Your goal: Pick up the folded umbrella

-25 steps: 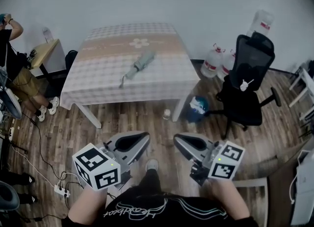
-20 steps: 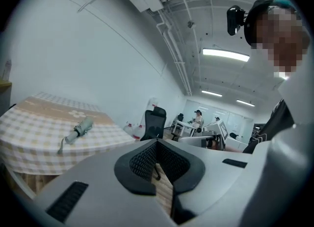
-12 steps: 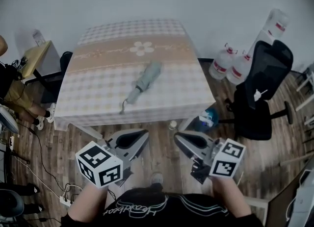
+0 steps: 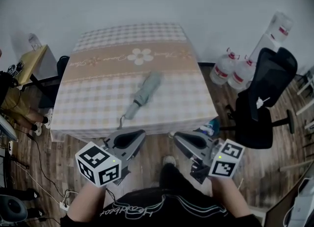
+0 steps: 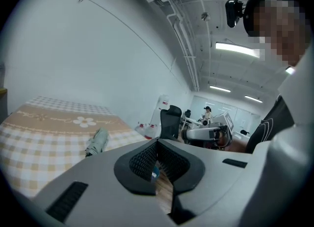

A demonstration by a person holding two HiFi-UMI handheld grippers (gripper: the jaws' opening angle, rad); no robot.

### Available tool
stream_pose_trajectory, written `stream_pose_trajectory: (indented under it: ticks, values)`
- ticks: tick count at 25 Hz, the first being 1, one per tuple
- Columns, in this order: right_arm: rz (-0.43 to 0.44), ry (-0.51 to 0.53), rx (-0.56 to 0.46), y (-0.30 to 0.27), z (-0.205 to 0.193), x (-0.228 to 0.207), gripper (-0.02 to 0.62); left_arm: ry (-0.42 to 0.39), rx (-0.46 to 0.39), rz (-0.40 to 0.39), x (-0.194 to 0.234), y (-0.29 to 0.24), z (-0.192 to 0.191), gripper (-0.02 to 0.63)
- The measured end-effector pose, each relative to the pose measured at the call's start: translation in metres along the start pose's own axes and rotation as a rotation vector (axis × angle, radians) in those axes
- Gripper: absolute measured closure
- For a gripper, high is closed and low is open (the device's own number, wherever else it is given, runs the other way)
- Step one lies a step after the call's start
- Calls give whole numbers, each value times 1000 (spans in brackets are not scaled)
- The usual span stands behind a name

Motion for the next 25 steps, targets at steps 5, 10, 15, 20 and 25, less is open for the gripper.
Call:
stream_pose_trajectory:
  ticks: [5, 10, 15, 20, 25]
  values:
    - [34, -13, 17, -21, 10, -39, 583, 20, 4, 43, 30, -24, 17, 609]
    - [69, -22, 49, -41, 18, -89, 583, 45, 30, 103, 66, -58, 31, 603]
    - [110, -24, 83, -60, 27, -138, 583, 58, 54, 151, 103, -98, 41, 547]
    - [136, -47, 95, -74, 38, -183, 583, 60, 101, 217, 134, -134, 43, 450]
    - [151, -84, 112, -85, 42, -221, 581, 63, 166, 304, 172, -160, 40, 383]
Point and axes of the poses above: the fingertips, and each gripper's own axes: y backward along the fingers, x to its left, z out of its top, the point moved 4 cm from there along y, backward along the fingers, and after that the axes turned 9 degrees about y, right-handed, at the moved point
